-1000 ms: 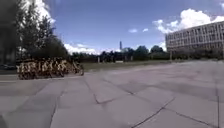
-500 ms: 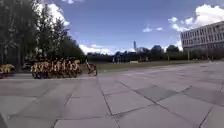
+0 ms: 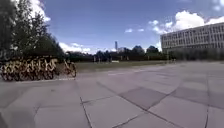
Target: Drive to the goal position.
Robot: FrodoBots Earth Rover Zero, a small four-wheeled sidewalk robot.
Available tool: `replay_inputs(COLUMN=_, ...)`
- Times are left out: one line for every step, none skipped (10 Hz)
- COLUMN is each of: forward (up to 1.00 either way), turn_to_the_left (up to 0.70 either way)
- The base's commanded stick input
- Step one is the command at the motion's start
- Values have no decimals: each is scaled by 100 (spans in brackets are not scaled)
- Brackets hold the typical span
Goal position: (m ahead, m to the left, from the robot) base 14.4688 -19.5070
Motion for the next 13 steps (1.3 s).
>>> replay_inputs(forward=70, turn_to_the_left=-35)
replay_inputs(forward=70, turn_to_the_left=-35)
replay_inputs(forward=70, turn_to_the_left=-35)
replay_inputs(forward=70, turn_to_the_left=-35)
replay_inputs(forward=70, turn_to_the_left=-35)
replay_inputs(forward=70, turn_to_the_left=-35)
replay_inputs(forward=70, turn_to_the_left=-35)
replay_inputs(forward=70, turn_to_the_left=-35)
replay_inputs(forward=70, turn_to_the_left=-35)
replay_inputs(forward=70, turn_to_the_left=-35)
replay_inputs(forward=70, turn_to_the_left=-35)
replay_inputs(forward=70, turn_to_the_left=-35)
replay_inputs(forward=70, turn_to_the_left=-35)
